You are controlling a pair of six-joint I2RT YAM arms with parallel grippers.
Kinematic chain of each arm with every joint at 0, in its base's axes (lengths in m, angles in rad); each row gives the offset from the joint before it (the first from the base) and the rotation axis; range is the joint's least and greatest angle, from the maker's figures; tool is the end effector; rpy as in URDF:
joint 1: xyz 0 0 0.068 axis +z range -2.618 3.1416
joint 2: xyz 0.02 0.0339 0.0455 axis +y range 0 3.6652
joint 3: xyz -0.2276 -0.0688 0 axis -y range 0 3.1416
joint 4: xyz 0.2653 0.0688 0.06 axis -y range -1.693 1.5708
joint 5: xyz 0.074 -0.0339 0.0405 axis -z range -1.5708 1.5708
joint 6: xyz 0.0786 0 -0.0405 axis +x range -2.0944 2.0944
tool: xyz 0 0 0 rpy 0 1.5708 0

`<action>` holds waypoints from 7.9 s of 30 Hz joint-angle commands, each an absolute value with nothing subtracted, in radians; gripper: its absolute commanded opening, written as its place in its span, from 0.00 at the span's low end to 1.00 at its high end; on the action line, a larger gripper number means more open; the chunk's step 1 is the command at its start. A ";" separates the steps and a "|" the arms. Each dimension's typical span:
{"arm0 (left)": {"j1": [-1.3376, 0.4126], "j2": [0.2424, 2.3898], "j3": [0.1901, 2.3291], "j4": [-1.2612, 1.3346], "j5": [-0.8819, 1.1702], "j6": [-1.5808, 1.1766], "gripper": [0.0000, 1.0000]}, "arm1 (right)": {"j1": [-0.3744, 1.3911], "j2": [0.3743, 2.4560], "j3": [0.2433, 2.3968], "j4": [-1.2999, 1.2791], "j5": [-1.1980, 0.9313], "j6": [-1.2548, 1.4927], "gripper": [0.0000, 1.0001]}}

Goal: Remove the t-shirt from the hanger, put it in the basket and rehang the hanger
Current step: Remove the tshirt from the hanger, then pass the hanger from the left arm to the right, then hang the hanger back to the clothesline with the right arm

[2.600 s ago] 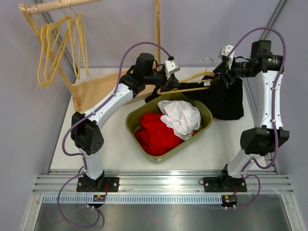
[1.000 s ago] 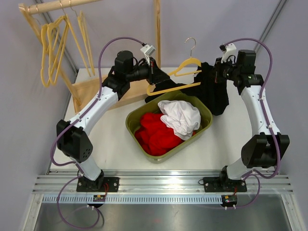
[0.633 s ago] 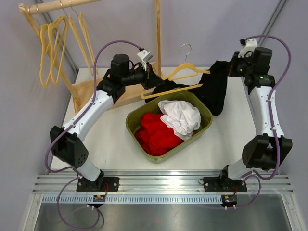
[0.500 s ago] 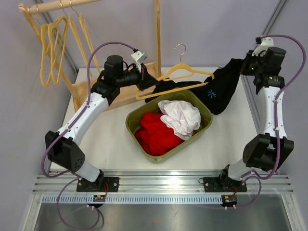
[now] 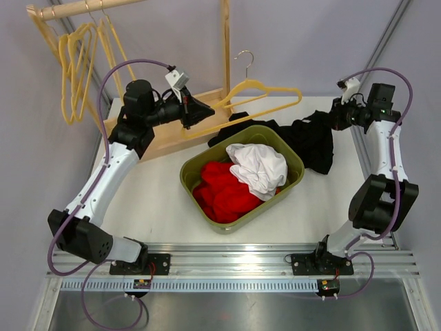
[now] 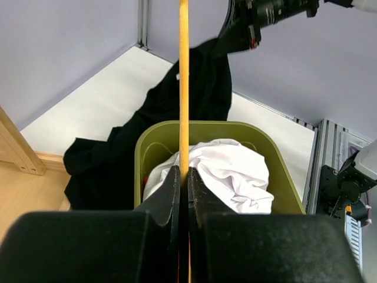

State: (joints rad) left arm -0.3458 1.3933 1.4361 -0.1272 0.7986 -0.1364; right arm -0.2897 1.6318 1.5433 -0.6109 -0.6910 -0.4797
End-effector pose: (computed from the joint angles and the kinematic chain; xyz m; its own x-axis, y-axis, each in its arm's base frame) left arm 0.3297 -0.1786 0.3980 -0.2021 -0.0280 -0.9790 0.8888 0.4145 -0.1953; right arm 0.4038 -0.0681 0.2904 -0.4332 -0.2420 -0.8682 -0.5040 0.8636 0.0108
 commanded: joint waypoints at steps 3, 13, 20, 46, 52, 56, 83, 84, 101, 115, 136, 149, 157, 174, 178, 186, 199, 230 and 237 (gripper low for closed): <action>-0.325 1.338 1.396 -0.023 0.880 -0.144 0.00 | -0.298 1.738 1.745 -1.073 -0.986 -0.843 0.51; -0.316 1.325 1.391 -0.069 1.002 -0.075 0.00 | -0.275 1.723 2.025 -1.453 -1.180 -1.092 1.00; -0.316 1.296 1.379 -0.121 1.066 -0.042 0.00 | -0.120 1.746 2.085 -1.635 -1.120 -1.259 1.00; -0.235 1.247 1.351 -0.129 1.028 0.045 0.00 | -0.005 1.640 1.940 -1.637 -1.095 -1.374 0.62; -0.221 1.249 1.347 -0.092 1.025 0.020 0.00 | -0.005 1.632 1.927 -1.638 -1.108 -1.368 0.15; -0.215 1.258 1.351 -0.074 1.017 0.012 0.00 | -0.005 1.609 1.919 -1.638 -1.109 -1.368 0.00; -0.199 0.970 1.362 -0.204 0.621 -0.015 0.99 | 0.046 1.619 2.089 -1.140 -0.890 -0.706 0.00; -0.198 0.947 1.344 -0.216 0.620 -0.017 0.99 | 0.060 1.646 2.127 -1.134 -0.876 -0.665 0.00; -0.199 0.473 0.821 -0.318 0.526 -0.179 0.99 | 0.382 2.149 2.718 -0.648 -0.608 -0.187 0.00; -0.198 0.431 0.755 -0.310 0.482 -0.216 0.99 | 0.413 2.351 2.796 -0.316 -0.496 -0.037 0.00; -0.199 0.446 0.744 -0.291 0.483 -0.239 0.99 | 0.410 2.464 2.833 -0.169 -0.479 -0.038 0.00; -0.198 0.445 0.715 -0.287 0.477 -0.265 0.99 | 0.374 2.523 2.838 -0.106 -0.457 -0.006 0.00; -0.199 0.453 0.704 -0.270 0.479 -0.278 0.99 | 0.356 2.533 2.830 -0.106 -0.491 0.021 0.00; -0.201 0.492 0.667 -0.061 0.476 -0.443 0.99 | 0.337 2.490 2.833 -0.100 -0.588 0.041 0.00; -0.210 0.523 0.703 -0.048 0.466 -0.462 0.99 | 0.339 2.447 2.807 -0.104 -0.566 0.041 0.00; -0.212 0.465 0.683 -0.074 0.440 -0.492 0.99 | 0.302 2.471 2.802 -0.097 -0.551 0.136 0.00; -0.212 0.453 0.647 -0.080 0.419 -0.532 0.99 | 0.267 2.513 2.824 -0.069 -0.592 0.219 0.00; -0.212 0.425 0.623 -0.094 0.407 -0.545 0.99 | 0.290 2.471 2.769 -0.179 -0.627 0.136 0.00; -0.212 0.413 0.618 -0.100 0.403 -0.546 0.99 | 0.288 2.467 2.775 -0.170 -0.623 0.158 0.04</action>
State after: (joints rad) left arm -0.2096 0.4278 0.6273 -0.1341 0.4175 -0.5362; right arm 0.2871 2.5256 2.7670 -0.1623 -0.6312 0.1360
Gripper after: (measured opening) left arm 0.987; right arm 0.040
